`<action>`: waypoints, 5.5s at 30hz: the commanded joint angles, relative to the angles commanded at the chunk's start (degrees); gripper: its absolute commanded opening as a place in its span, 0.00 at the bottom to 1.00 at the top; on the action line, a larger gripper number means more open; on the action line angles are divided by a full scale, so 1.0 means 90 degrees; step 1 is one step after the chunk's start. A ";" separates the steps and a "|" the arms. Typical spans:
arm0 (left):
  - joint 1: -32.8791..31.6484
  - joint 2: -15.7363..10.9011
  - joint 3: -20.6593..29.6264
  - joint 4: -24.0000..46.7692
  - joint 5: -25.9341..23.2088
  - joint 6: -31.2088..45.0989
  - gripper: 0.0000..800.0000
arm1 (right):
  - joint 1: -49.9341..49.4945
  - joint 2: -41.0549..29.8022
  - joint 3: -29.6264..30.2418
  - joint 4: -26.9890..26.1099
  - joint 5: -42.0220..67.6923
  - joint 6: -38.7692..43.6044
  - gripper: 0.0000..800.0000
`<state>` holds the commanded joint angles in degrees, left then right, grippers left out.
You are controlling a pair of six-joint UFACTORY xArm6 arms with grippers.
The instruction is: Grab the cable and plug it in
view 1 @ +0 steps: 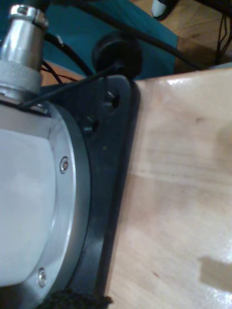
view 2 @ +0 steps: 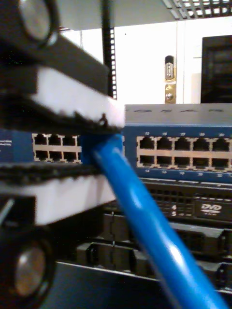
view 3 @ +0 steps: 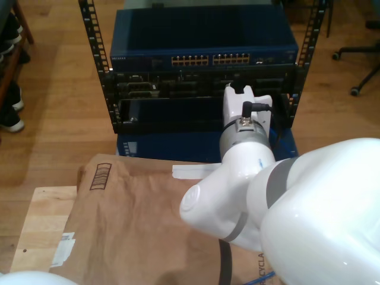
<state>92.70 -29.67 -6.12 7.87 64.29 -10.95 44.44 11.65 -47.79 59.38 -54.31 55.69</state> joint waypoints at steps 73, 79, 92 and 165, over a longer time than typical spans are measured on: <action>0.0000 0.0000 0.0000 0.0000 0.0000 0.0000 1.00 | -0.1407 0.0664 -0.0449 -0.1074 -0.0293 0.0576 0.00; 0.0010 0.0000 0.0000 0.0000 0.0000 0.0000 1.00 | -0.1377 0.1084 -0.0440 -0.1123 -0.0987 0.1045 0.00; 0.0000 0.0000 0.0000 0.0000 0.0000 -0.0010 1.00 | -0.1358 0.1915 -0.1074 -0.1446 -0.1612 0.2081 0.00; 0.0000 0.0000 0.0000 0.0000 0.0000 0.0000 1.00 | -0.1690 0.2969 -0.2315 -0.1651 -0.1641 0.2081 0.00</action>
<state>92.70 -29.67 -6.12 7.87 64.29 -10.95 29.23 38.37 -68.63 44.53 -69.08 74.42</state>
